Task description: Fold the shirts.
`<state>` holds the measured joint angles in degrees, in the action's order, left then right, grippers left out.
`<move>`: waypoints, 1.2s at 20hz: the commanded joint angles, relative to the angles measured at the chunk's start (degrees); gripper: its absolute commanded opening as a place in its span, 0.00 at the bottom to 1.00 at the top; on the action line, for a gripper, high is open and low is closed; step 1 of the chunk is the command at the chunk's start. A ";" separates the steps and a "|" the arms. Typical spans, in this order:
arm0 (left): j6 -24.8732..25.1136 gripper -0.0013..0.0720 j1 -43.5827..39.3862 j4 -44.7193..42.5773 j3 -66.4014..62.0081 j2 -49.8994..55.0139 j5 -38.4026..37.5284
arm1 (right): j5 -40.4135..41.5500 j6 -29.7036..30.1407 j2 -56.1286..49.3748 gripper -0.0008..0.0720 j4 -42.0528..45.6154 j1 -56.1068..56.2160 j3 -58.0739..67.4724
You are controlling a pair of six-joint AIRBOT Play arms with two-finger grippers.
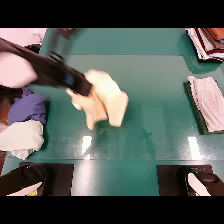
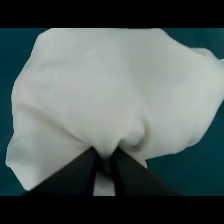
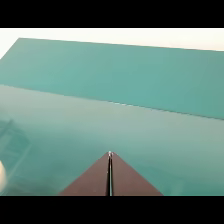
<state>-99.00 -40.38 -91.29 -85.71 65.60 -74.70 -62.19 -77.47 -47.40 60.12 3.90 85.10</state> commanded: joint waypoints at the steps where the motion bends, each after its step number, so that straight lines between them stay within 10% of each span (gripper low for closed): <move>1: -1.03 0.89 -5.46 9.31 8.85 3.93 10.27 | -1.01 0.02 0.00 0.03 -0.02 0.07 0.28; 7: 0.04 0.93 5.81 4.63 9.88 7.23 13.42 | -1.07 0.02 0.00 0.03 -0.02 0.07 0.26; 18: 14.03 0.93 20.90 24.46 14.45 26.27 15.82 | -8.98 -0.04 -6.27 0.03 -0.46 0.07 0.15; 19: 13.97 0.89 20.92 24.22 14.43 26.34 16.90 | -10.78 -0.07 -7.10 0.03 -0.48 0.07 0.15; 21: 13.99 0.12 20.90 23.80 13.14 26.27 17.35 | -15.50 -0.13 -8.83 0.03 -0.46 0.07 0.13; 24: 13.68 0.05 20.92 18.08 7.82 25.31 14.40 | -19.17 -2.91 -9.73 0.03 -0.02 -0.31 -3.74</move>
<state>-85.56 -19.70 -69.04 -74.37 91.02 -58.74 -76.71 -78.54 -55.99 59.79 3.90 84.03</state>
